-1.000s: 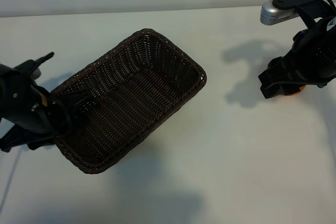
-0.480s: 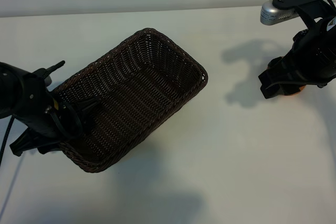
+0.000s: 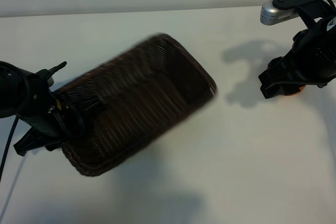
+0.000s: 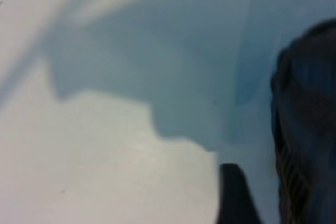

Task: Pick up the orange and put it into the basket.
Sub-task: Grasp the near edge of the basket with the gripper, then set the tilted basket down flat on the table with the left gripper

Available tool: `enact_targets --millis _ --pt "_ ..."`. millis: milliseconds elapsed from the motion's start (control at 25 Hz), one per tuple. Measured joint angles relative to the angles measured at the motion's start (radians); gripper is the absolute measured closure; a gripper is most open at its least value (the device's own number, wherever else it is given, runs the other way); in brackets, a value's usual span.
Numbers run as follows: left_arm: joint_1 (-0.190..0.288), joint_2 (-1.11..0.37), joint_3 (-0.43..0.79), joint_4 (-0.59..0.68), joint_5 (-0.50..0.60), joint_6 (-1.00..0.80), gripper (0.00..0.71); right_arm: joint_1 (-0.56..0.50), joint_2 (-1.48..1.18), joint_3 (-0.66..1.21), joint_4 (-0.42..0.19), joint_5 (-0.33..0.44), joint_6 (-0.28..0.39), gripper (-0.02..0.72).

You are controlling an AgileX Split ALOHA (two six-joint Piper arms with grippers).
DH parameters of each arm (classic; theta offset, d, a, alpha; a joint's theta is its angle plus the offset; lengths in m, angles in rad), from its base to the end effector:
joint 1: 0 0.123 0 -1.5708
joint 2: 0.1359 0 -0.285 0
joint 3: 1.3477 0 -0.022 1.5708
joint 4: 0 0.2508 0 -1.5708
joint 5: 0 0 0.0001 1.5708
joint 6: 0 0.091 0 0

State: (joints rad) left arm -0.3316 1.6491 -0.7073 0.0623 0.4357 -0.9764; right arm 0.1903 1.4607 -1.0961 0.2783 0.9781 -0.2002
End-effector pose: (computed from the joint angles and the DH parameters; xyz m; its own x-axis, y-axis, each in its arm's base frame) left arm 0.2532 -0.0847 0.1393 -0.8038 -0.5643 -0.1882 -0.5296 0.8229 -0.2055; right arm 0.2745 0.0740 0.2766 -0.9162 -0.2181 -0.3362 -0.2961 0.9337 0.2014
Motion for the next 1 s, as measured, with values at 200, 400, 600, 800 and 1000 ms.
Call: enact_targets --millis 200,400,600,800,1000 --pt "0.000 0.000 0.000 0.001 -0.009 0.023 0.320 0.000 0.000 0.000 0.000 0.000 0.000 0.168" --pt "0.000 0.000 0.000 0.001 -0.011 0.041 0.320 0.000 0.000 0.000 0.000 0.000 0.000 0.168" --pt "0.000 -0.052 0.007 -0.003 -0.019 0.076 0.320 0.000 0.000 0.000 0.000 0.000 0.000 0.168" --pt "0.021 -0.149 0.008 -0.038 -0.020 0.137 0.389 0.000 0.000 0.000 0.000 0.003 0.000 0.168" --pt "0.088 -0.241 0.008 -0.139 -0.013 0.288 0.387 0.000 0.000 0.000 0.000 0.005 -0.001 0.168"
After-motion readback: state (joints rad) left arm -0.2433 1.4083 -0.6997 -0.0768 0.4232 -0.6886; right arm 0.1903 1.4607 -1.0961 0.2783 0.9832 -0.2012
